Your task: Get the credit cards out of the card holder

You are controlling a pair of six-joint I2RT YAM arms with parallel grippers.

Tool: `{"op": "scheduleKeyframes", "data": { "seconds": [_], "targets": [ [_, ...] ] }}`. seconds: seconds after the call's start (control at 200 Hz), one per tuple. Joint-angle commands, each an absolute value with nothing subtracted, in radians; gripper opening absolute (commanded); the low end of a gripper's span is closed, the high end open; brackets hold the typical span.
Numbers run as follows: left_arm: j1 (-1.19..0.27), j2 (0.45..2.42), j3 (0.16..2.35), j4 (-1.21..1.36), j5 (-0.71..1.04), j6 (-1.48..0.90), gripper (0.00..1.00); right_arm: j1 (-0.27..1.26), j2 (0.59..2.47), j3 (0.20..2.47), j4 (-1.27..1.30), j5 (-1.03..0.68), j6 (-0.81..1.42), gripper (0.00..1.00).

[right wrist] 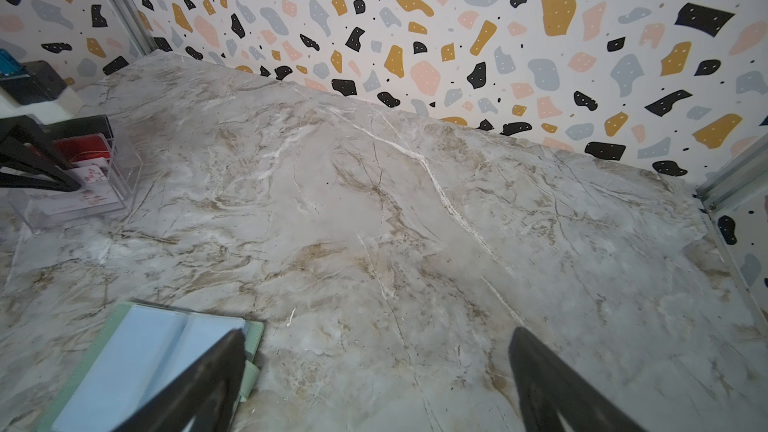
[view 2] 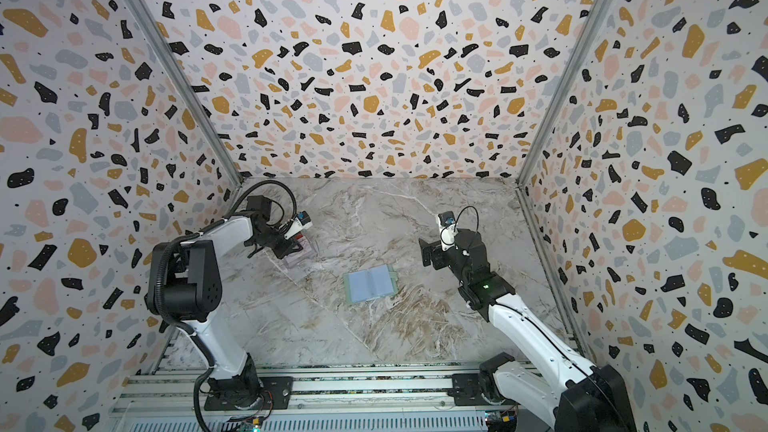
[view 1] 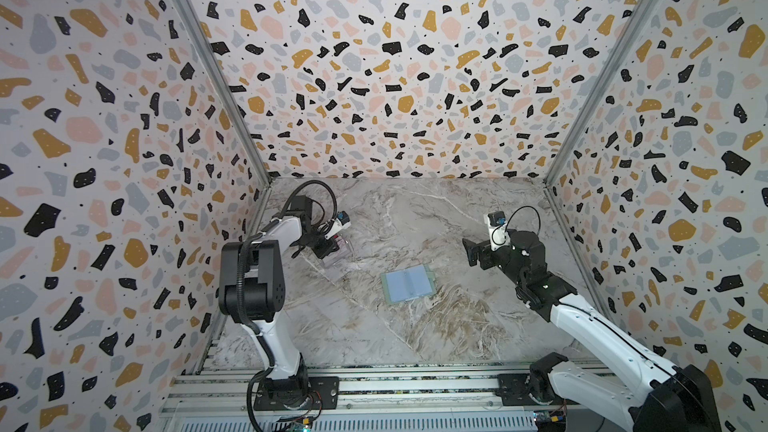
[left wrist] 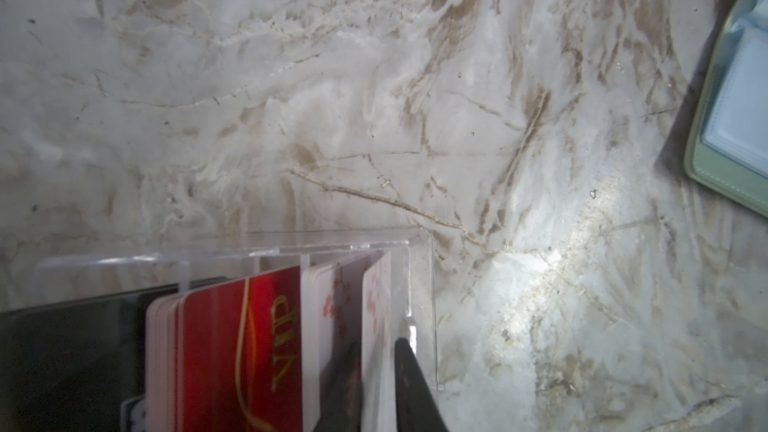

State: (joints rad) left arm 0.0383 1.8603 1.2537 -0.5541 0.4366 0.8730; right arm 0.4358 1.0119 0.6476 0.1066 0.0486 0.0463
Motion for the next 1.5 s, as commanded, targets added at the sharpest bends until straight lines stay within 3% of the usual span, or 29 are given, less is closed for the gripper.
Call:
{"op": "scheduleKeyframes", "data": {
  "seconds": [0.0, 0.766, 1.281, 1.496],
  "targets": [
    [0.04, 1.828, 1.253, -0.568, 0.444, 0.858, 0.2, 0.432, 0.996, 0.652, 0.122, 0.045, 0.043, 0.99],
    [0.04, 1.731, 1.242, -0.549, 0.386, 0.837, 0.32, 0.432, 0.988, 0.653, 0.112, 0.073, 0.046, 0.99],
    [0.04, 1.413, 1.069, -0.294, 0.065, 0.567, 0.45, 0.417, 1.009, 0.665, 0.133, 0.194, 0.044, 0.99],
    [0.041, 1.284, 0.952, -0.104, 0.056, 0.382, 0.46, 0.376, 1.037, 0.689, 0.155, 0.207, 0.034, 0.99]
  ]
}}
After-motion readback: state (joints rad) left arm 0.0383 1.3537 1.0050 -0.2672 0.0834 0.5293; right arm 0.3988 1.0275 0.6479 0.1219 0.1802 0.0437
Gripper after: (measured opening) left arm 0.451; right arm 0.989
